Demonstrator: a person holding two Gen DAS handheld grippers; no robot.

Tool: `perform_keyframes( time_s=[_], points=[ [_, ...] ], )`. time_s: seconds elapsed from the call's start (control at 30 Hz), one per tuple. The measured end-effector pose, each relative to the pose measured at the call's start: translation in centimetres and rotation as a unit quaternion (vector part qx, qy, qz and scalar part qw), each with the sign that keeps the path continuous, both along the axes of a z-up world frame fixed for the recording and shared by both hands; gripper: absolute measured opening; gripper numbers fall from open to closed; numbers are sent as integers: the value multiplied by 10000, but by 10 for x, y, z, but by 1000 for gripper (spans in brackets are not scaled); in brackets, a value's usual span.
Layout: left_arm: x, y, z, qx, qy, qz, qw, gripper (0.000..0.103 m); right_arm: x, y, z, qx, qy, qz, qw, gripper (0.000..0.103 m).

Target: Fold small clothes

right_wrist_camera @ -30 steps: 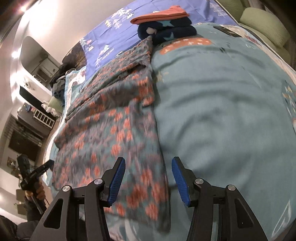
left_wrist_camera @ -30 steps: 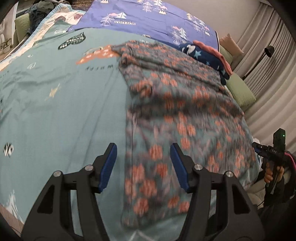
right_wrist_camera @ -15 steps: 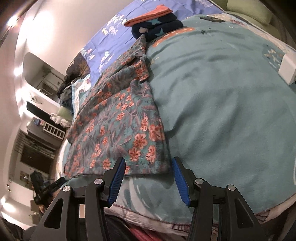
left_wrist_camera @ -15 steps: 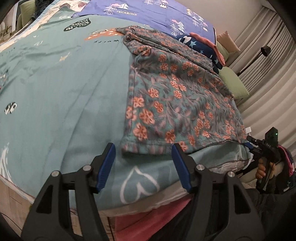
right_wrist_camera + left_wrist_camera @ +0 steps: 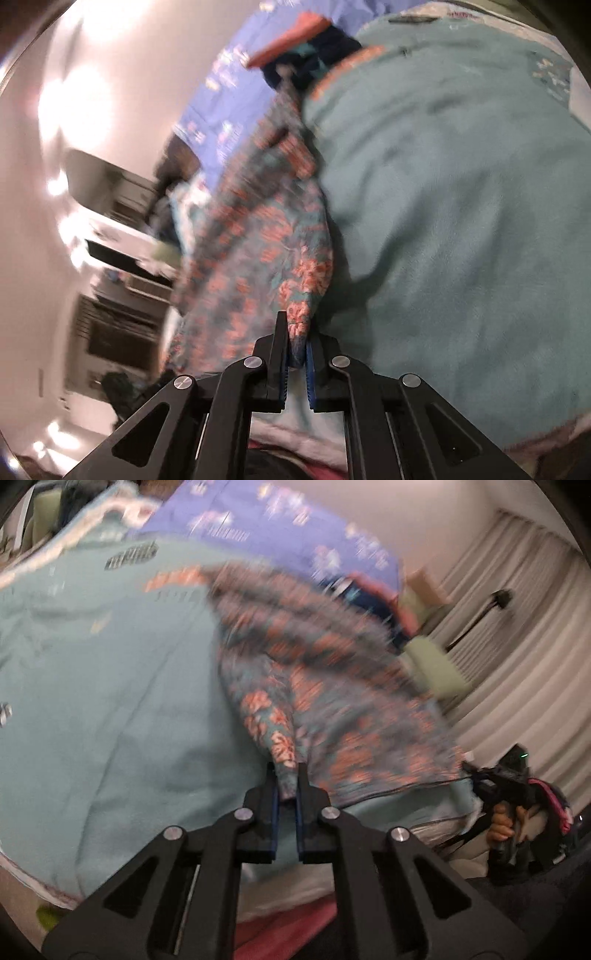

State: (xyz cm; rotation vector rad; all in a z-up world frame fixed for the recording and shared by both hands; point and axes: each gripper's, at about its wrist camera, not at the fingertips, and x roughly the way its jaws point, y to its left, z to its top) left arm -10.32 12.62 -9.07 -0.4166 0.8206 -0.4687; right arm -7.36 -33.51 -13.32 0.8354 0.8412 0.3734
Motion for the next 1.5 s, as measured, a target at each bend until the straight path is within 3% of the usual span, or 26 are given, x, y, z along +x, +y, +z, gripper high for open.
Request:
perform_keyframes(
  time_s=[0.17,0.3,0.4,0.57,0.7,0.87,1.3,1.5],
  points=[
    [-37,11,56,150,-801,39,9967,8,-29,-6,37,107,-611,-65,9981,6],
    [-46,9,69,345,-1003,66,9943,8,-40,3,53,-19,-922,42,9957,6],
    [-41,8,62,397,-928,112,9948,9,-35,4,50,-182,-815,78,9965,6],
    [-26,8,41,317,-532,113,9980,9,-24,-1,31,-30,-533,6,9986,6],
    [-23,12,37,219,-415,130,9988,9,-26,-3,35,63,-628,-29,9980,6],
    [-17,18,47,-41,-482,194,9986,9,-17,-7,49,207,-803,-18,9966,6],
    [41,7,96,181,-1009,313,9942,9,33,3,104,49,-1396,13,9902,7],
    [78,-1,119,525,-1280,514,9891,9,73,15,136,-623,-1651,-292,9839,7]
  ],
)
